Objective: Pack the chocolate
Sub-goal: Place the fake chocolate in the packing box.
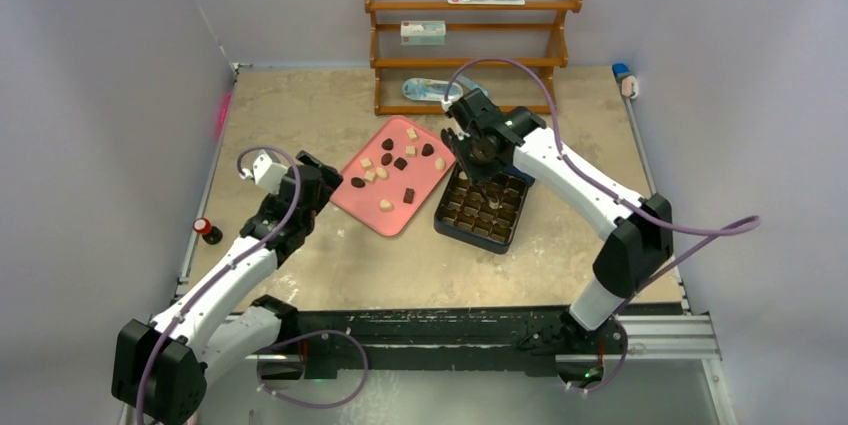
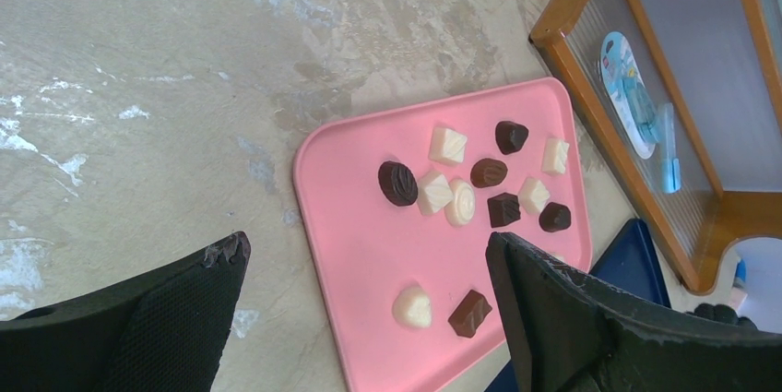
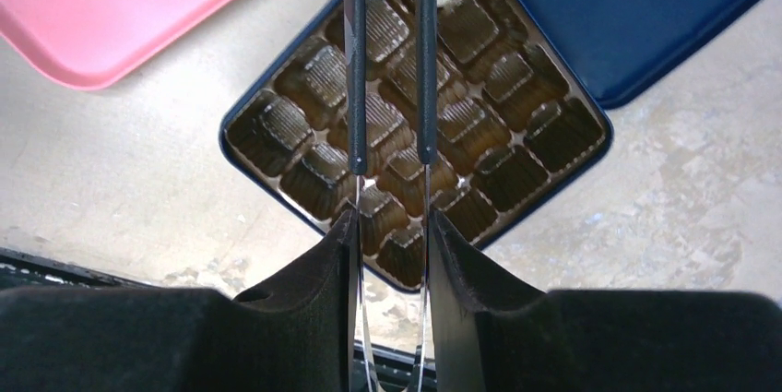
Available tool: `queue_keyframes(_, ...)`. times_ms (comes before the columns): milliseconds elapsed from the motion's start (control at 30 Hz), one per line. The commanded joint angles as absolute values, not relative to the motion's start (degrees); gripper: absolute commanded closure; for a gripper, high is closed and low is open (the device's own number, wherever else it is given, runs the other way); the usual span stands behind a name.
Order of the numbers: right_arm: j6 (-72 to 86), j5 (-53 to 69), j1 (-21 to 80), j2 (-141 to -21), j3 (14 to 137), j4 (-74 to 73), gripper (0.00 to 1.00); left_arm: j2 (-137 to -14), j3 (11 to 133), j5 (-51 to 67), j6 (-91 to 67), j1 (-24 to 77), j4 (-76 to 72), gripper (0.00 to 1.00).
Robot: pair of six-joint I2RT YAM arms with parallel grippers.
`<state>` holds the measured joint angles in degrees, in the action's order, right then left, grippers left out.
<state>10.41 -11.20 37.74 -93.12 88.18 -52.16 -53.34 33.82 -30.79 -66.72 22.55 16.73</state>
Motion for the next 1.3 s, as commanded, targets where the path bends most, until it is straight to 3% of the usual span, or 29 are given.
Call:
queue_keyframes(0,8.52,-8.98,39.13,-97.33,92.85,-51.22,0.76,-54.41,34.61,-30.73,-66.66,22.24,13.92,0.0)
queue_keyframes(500,4.49,-1.96,39.46,-111.32,101.3,-47.26,0.7,-55.41,33.22,-30.59,-66.27,22.15,11.63,0.0)
queue_keyframes(1267,2.03,2.72,39.58,-115.21,99.38,-44.6,0.6,-54.67,32.78,-30.67,-66.79,22.1,12.3,0.0)
